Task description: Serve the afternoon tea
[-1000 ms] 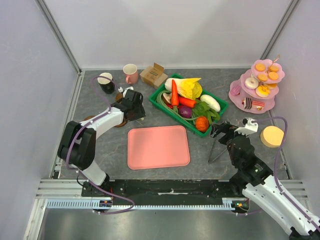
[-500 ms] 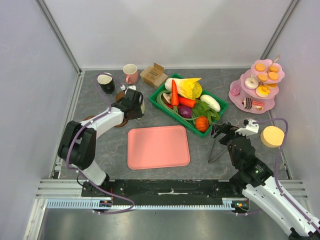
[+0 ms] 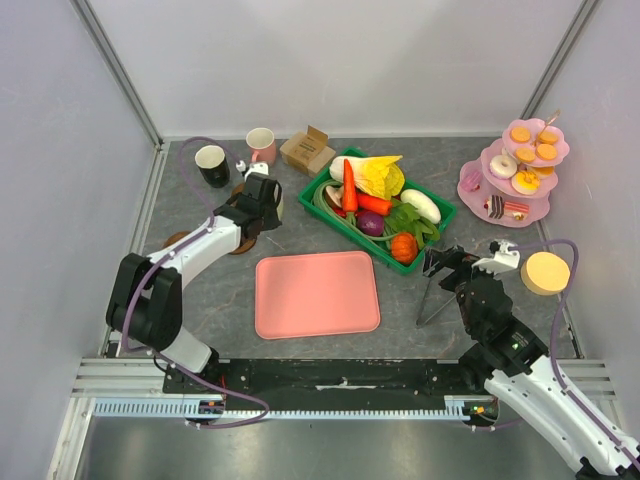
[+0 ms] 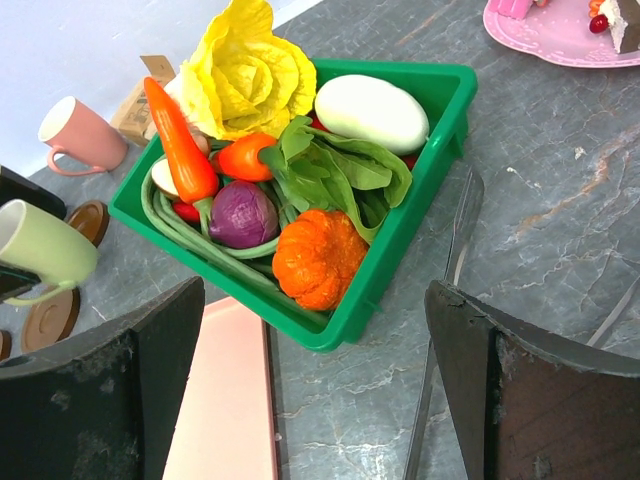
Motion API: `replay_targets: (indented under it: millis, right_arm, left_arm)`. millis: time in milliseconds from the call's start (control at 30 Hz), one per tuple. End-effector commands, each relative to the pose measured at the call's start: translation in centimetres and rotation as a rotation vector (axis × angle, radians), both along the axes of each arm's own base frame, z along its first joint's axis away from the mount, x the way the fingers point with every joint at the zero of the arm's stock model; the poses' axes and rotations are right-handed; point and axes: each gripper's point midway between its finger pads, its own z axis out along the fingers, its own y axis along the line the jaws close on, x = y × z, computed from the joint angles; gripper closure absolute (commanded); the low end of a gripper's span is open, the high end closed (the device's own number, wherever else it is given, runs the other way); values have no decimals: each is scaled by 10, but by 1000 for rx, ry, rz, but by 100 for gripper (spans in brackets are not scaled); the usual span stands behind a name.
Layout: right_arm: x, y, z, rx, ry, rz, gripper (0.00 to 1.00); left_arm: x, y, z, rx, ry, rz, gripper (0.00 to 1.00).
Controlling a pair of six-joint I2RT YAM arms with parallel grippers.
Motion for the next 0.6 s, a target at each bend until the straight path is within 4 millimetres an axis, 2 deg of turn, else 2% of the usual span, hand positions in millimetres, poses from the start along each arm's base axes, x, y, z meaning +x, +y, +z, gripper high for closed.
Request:
replay_targets:
  millis: [0, 200, 333, 467, 567]
  right_arm:
    - [1, -2, 3, 15, -14, -13, 2]
    - [0, -2, 4, 19, -15, -11, 2]
    - [0, -2, 2, 20, -12, -10, 2]
    - [0, -3, 2, 20, -10, -16, 2]
    - [0, -4, 3, 21, -12, -24, 2]
  left_arm:
    - [40, 14, 78, 2, -266, 59, 98]
    - [66, 31, 95, -24, -324, 56, 98]
    - [85, 48, 99, -41, -335, 83, 98]
    - [101, 64, 91, -3, -324, 85, 98]
    - [109, 67, 82, 18, -312, 60, 98]
